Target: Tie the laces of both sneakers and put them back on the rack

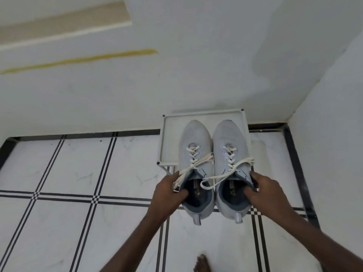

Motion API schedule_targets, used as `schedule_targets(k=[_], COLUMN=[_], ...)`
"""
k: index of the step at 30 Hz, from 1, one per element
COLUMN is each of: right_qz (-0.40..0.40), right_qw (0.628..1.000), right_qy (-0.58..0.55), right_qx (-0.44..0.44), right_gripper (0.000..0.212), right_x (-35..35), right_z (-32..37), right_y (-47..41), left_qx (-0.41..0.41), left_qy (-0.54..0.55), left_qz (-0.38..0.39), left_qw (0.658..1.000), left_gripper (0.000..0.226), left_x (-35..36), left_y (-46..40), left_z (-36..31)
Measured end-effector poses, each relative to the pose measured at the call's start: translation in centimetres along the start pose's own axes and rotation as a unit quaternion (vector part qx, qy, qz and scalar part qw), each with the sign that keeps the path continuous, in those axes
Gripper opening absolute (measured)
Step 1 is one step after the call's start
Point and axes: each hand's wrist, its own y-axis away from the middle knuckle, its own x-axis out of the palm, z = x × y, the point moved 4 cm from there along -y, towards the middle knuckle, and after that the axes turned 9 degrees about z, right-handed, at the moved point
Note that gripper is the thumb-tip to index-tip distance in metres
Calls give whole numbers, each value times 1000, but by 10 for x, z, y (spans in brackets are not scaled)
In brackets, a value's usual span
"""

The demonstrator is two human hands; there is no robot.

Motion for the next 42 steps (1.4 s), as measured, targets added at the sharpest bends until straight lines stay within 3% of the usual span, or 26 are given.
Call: schedule_targets(k=[9, 21, 28, 32, 37, 42], right_qz=[-40, -47, -30, -14, 8, 8], right_qw=[999, 996, 994, 993, 994, 993], right_qy=[8, -14, 5, -6, -18, -22], right_qx=[5, 72, 109, 114, 104, 114], right_gripper=[6, 9, 13, 35, 28, 41], right_x=[-26, 47, 78, 87, 87, 73], right_z=[30, -10, -41, -54, -51, -37], right_y=[-146, -323, -340, -333, -330, -322], left_qx=[32, -7, -40, -43, -67, -105], left_qy=[-4, -22, -28, -25, -43, -46], left_qz=[-34, 19, 58, 70, 91, 109], left_qw=[999, 1000, 997, 996, 993, 987], left_gripper=[44, 45, 43, 46, 49, 91], left_x=[-46, -25, 12, 26, 28, 18], left_y=[-140, -329, -360, -356, -356, -349], left_z=[-26, 56, 97, 110, 114, 93])
